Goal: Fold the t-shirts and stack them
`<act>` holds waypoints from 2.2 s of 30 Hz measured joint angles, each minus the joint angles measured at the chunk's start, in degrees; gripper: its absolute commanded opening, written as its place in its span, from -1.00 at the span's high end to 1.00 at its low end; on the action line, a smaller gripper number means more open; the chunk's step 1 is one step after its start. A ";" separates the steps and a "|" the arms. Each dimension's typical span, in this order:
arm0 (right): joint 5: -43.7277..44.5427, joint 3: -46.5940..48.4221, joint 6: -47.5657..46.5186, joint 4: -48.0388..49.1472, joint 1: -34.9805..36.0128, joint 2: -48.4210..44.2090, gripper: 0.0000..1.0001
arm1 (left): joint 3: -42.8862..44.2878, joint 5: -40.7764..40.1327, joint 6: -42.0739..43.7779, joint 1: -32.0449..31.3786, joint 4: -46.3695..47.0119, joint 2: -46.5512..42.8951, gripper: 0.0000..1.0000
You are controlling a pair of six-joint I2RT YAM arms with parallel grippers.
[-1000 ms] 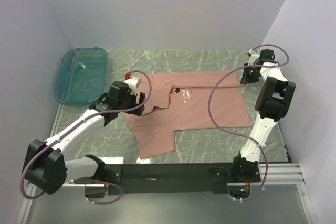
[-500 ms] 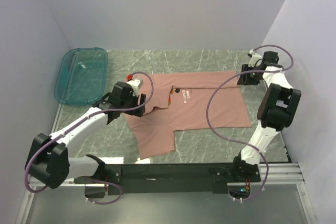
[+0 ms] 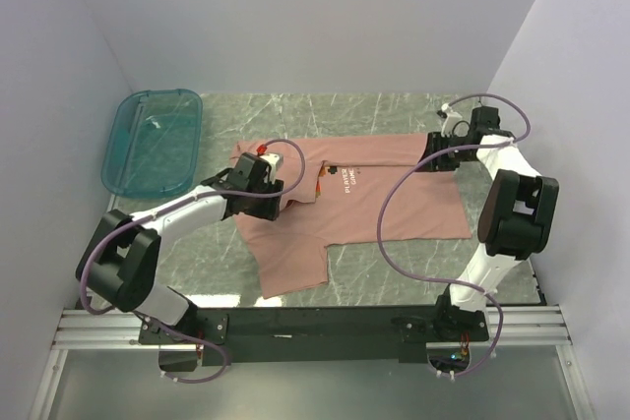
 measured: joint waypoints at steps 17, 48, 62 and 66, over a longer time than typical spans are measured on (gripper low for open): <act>2.38 3.91 -0.52 -0.63 39.78 1.99 0.06 | -8.61 -3.15 -14.86 0.87 2.62 -12.72 -0.23; 32.61 7.96 -17.38 7.58 55.71 11.76 0.07 | -19.87 -22.29 -39.01 5.84 -6.86 -43.25 -0.18; 33.27 8.20 -17.38 7.65 55.71 13.79 0.11 | -20.20 -22.34 -39.45 5.88 -7.50 -43.28 -0.17; 33.75 8.20 -17.42 7.72 55.87 14.23 0.22 | -20.20 -22.34 -39.43 5.88 -7.50 -43.32 -0.18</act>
